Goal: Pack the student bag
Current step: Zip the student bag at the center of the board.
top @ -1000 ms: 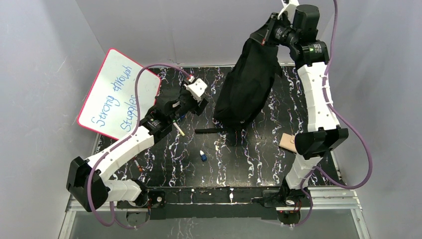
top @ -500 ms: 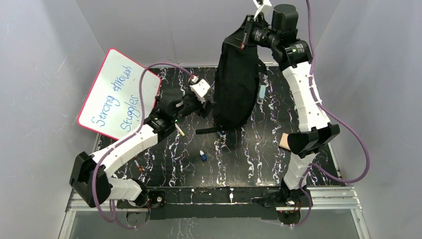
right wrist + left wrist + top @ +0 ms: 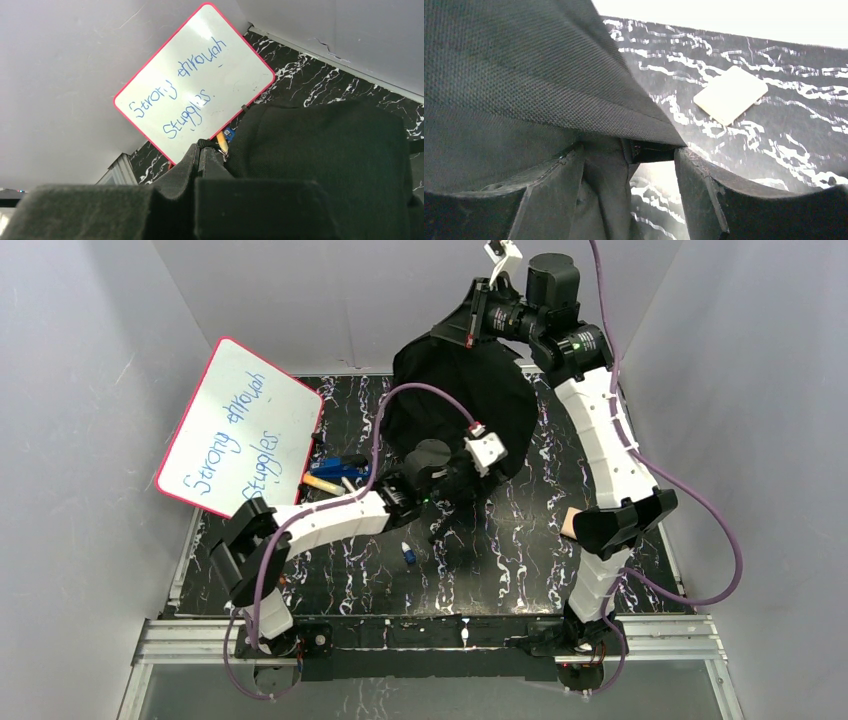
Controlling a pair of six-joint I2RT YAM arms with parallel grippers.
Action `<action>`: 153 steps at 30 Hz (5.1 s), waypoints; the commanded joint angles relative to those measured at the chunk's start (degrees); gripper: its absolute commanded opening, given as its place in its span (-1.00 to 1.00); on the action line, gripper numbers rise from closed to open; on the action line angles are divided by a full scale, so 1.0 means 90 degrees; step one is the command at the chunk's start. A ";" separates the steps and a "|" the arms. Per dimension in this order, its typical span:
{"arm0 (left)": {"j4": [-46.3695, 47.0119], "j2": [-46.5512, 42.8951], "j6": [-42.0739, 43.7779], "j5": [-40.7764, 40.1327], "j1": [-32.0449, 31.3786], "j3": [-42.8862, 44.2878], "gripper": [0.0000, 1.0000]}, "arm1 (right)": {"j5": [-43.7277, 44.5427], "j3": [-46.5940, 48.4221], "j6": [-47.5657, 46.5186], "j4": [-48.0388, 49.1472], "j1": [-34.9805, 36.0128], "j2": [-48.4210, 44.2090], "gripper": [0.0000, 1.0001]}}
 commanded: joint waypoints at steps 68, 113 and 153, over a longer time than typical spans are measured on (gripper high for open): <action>-0.2635 -0.3340 0.4389 -0.1064 0.0520 0.0053 0.24 | -0.0127 -0.5391 -0.0554 0.0712 0.1094 -0.4338 -1.00; -0.2604 -0.4363 0.3607 -0.2340 0.0514 -0.0429 -1.00 | 0.5335 -0.6486 -0.0276 0.0429 0.1097 -0.5385 -1.00; -0.2504 -0.2404 0.4107 0.0481 0.0431 0.1152 -1.00 | 0.0656 -0.6527 -0.0248 0.2808 0.1097 -0.5210 -1.00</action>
